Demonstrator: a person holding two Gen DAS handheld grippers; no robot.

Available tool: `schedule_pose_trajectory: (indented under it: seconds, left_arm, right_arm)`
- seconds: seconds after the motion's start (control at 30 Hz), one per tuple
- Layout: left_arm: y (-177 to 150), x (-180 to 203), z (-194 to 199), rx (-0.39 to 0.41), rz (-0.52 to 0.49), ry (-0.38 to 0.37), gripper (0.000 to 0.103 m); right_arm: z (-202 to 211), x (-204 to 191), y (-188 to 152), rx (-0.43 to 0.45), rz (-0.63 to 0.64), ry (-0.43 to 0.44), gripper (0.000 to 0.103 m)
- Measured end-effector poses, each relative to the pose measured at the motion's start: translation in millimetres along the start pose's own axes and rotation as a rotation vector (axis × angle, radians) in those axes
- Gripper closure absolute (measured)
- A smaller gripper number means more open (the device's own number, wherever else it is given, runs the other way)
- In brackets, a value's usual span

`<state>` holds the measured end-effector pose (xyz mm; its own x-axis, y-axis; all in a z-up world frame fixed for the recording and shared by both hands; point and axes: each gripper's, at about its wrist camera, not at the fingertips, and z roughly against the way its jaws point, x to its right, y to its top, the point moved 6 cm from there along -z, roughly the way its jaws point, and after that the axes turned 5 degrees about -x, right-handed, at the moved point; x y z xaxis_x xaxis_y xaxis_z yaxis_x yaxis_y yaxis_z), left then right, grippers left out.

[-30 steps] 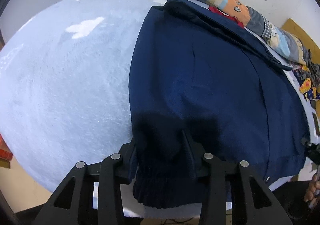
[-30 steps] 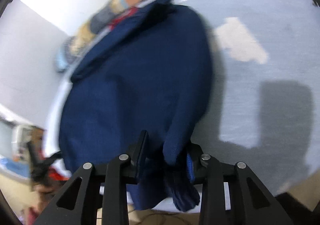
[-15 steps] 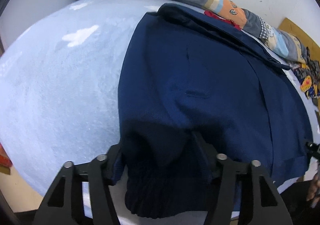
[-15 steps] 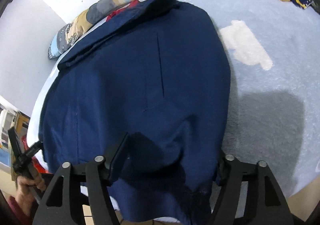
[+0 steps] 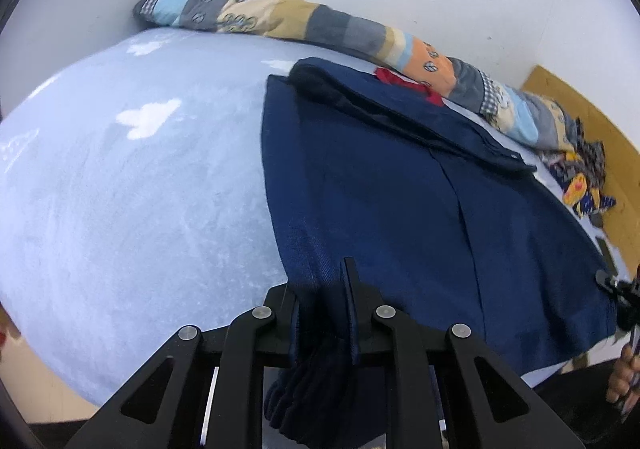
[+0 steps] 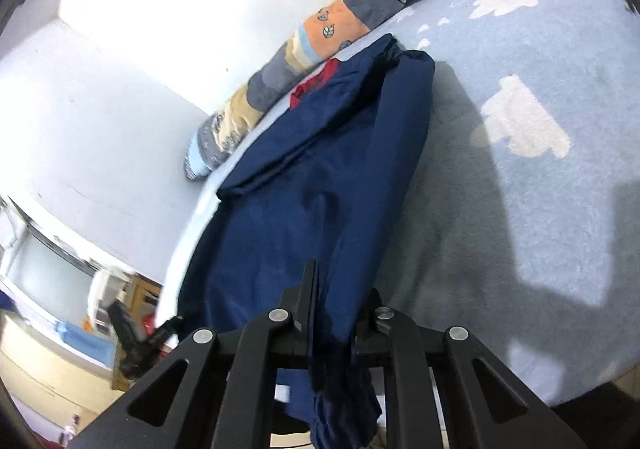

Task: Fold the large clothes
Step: 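Grasp the navy jacket hem with the right tool while the left tool grasps it too, then lift the held hem with both tools and fold it toward the red collar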

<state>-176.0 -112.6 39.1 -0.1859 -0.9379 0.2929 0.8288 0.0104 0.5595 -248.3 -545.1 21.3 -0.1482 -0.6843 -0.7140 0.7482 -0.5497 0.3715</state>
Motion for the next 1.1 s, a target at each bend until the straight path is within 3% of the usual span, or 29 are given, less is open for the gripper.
schedule_pose_trajectory:
  seconds: [0.13, 0.27, 0.33, 0.47, 0.57, 0.6, 0.63, 0.67, 0.7, 0.73, 0.9, 1.0, 1.1]
  left_arm:
    - [0.3, -6.9, -0.6, -0.027, 0.018, 0.011, 0.087]
    - [-1.7, -11.4, -22.8, -0.125, 0.029, 0.056, 0.085]
    - [-3.1, -15.6, -27.4, -0.143, 0.023, 0.099, 0.079]
    - [-3.7, -20.9, -32.6, -0.170, 0.053, 0.083, 0.051]
    - [-2.1, -17.4, -41.1, -0.179, 0.028, 0.064, 0.029]
    - [-1.8, -15.7, -44.7, -0.177, 0.007, 0.073, 0.028]
    - [-1.2, -12.8, -46.7, -0.170, -0.014, 0.085, 0.029]
    - [-0.8, -8.5, -47.1, -0.146, -0.040, 0.088, 0.043]
    - [0.2, -5.3, -44.5, -0.122, -0.064, 0.099, 0.070]
    - [2.5, -2.3, -41.5, -0.101, -0.089, 0.099, 0.084]
    - [4.3, 0.9, -20.8, -0.030, -0.076, 0.052, 0.089]
    - [11.1, 2.5, 7.2, 0.045, -0.057, -0.015, 0.089]
    - [8.8, -3.3, 24.7, 0.057, -0.030, -0.049, 0.089]
  right_arm:
    - [-4.8, -0.8, -0.8, -0.027, 0.026, -0.028, 0.091]
    - [-16.9, 14.9, -1.7, -0.078, -0.002, -0.106, 0.085]
    - [-19.2, 29.3, -3.1, -0.102, -0.031, -0.152, 0.081]
    - [-28.0, 48.0, -9.1, -0.149, -0.059, -0.245, 0.058]
    - [-38.3, 56.4, -12.5, -0.185, -0.086, -0.250, 0.053]
    - [-39.9, 56.7, -12.8, -0.188, -0.093, -0.231, 0.053]
    - [-42.9, 53.3, -12.5, -0.187, -0.094, -0.191, 0.054]
    - [-48.7, 44.0, -13.1, -0.201, -0.074, -0.121, 0.063]
    - [-51.8, 35.0, -13.9, -0.209, -0.051, -0.079, 0.072]
    - [-54.5, 27.1, -14.1, -0.207, -0.026, -0.053, 0.081]
    - [-48.3, 11.1, -11.1, -0.163, -0.001, -0.041, 0.090]
    - [-23.9, -2.1, -4.7, -0.097, -0.017, 0.080, 0.092]
    - [-2.2, -13.1, -1.2, -0.045, -0.028, 0.184, 0.092]
